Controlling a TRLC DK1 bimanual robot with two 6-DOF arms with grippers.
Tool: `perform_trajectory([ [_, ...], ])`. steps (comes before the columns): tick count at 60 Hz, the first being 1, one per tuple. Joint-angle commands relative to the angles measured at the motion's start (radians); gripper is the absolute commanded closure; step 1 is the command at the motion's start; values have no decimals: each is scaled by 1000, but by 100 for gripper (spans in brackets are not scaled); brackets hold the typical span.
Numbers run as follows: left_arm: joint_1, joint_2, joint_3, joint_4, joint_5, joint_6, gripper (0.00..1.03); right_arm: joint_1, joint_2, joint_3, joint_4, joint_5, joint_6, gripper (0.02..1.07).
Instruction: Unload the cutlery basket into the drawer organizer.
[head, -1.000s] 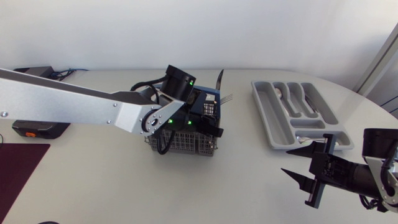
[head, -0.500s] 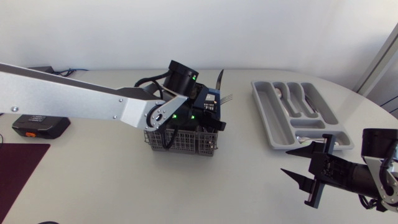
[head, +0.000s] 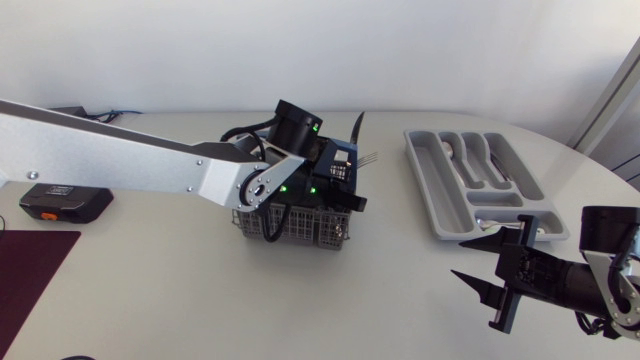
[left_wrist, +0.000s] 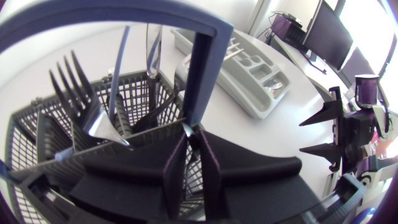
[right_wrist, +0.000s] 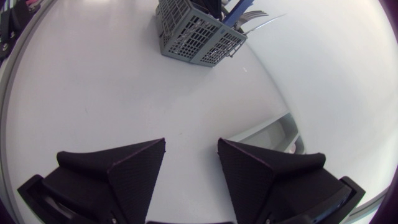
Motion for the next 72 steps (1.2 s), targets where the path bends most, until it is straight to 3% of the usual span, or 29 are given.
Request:
perform_trajectory([
  [1, -1, 30, 18, -13, -24, 19, 100, 4, 12, -27, 5, -3, -26, 44],
  [33, 39, -74, -120, 63, -16, 5, 100, 6, 6, -34, 2, 3, -24, 44],
  [56, 192, -157, -187, 118, 136, -87, 100, 18, 6, -39, 4, 14, -24, 44],
  [72, 237, -209, -202, 130, 211, -138, 100, 30, 11, -39, 5, 26, -24, 44],
])
